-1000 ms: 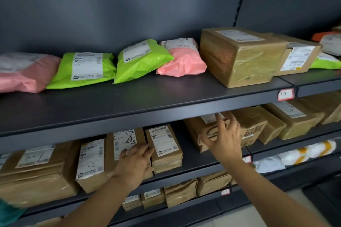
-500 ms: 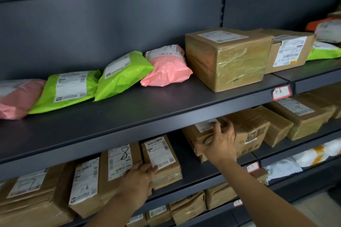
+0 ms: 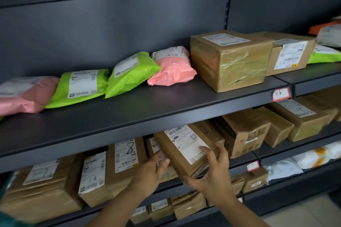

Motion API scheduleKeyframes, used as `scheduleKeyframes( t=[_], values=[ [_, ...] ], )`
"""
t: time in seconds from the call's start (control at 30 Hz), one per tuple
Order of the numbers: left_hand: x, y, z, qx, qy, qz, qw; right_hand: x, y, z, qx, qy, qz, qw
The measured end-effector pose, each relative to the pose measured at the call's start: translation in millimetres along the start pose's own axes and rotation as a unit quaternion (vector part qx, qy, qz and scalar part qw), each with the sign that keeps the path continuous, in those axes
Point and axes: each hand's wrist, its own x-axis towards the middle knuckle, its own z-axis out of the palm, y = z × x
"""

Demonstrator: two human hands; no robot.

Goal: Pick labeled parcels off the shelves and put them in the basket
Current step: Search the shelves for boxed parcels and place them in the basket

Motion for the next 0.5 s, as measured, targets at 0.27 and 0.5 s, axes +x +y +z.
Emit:
scheduleKeyframes(
  t=[0.27,0.5],
  values=[
    [-13.1,4.9,0.1,-0.086,-0.034,-0.017,0.996,-12.3,-10.7,2.1,0.008,-0.007,0.046,0.999],
    [-21.1,18.7,-2.2,-0.286,-0.066,-0.083,0.952,-16.4,-29.0,0.6,-0.009,-0.017,0.064,0.998]
  ],
)
